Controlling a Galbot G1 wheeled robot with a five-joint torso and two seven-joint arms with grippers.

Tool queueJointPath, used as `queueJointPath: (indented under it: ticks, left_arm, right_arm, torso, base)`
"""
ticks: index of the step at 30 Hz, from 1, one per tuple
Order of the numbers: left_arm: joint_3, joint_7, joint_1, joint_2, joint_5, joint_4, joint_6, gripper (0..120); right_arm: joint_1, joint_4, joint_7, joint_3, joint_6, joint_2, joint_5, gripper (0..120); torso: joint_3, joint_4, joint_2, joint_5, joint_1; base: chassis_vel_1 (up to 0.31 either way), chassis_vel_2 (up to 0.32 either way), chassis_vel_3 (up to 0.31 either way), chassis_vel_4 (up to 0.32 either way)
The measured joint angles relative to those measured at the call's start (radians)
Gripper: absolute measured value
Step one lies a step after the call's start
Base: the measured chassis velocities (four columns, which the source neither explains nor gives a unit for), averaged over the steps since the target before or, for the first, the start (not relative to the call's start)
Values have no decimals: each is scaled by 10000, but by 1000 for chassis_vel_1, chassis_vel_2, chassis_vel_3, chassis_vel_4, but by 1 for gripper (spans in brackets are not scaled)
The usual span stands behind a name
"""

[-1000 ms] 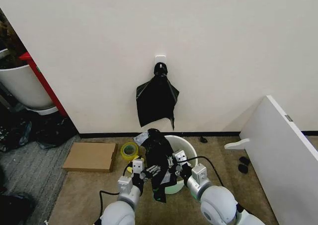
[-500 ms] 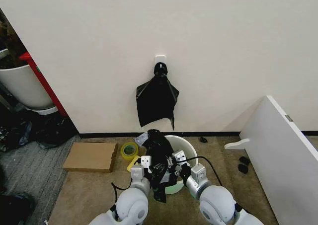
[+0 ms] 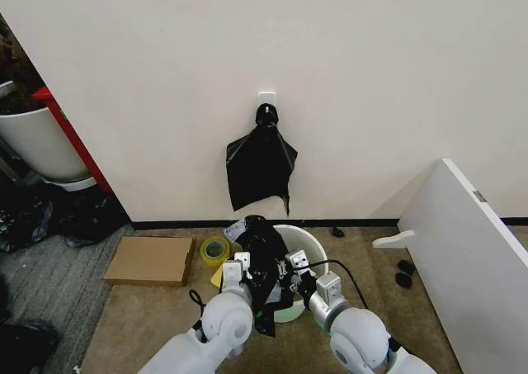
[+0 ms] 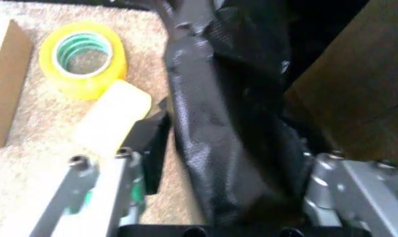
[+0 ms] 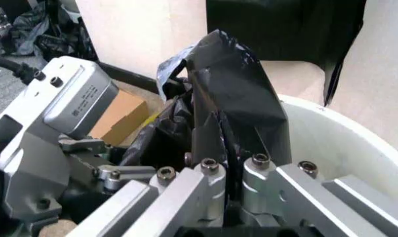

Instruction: Place the garbage bag over the trash bin.

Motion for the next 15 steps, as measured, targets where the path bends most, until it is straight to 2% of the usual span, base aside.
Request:
queueJointPath:
  ticks: [3, 6, 10, 12, 15]
  left_arm:
    - [-118, -321, -18, -54, -307, -110, 431, 36]
    - [-145, -373, -120, -111, -391, -49, 480, 30]
    - [-184, -594, -510, -206, -950, 115, 543, 11]
    - [-212, -606, -561, -151, -1010, 124, 549, 5]
    - [-250, -606, -530, -76, -1014, 119, 527, 4]
  right_arm:
    - [-100, 74, 6, 49, 22, 6, 22, 0]
    - [-147, 128, 10, 70, -4, 35, 25, 0]
    - [-161, 81, -6, 155, 27, 24, -6, 0]
    - [-157, 81, -5, 193, 35, 21, 17, 0]
    - [-165, 82, 5, 222, 37, 33, 31, 0]
  torso:
    - [0, 0, 0, 0, 0]
    - [0, 1, 0, 0, 0]
    - [0, -2, 0, 0, 0]
    - [-1, -1, 1, -1, 0]
    - [0, -1, 1, -3, 0]
  base:
    - [0, 0, 0, 0]
    - [0, 0, 0, 0]
    - [0, 0, 0, 0]
    - [0, 0, 0, 0]
    - [0, 0, 0, 0]
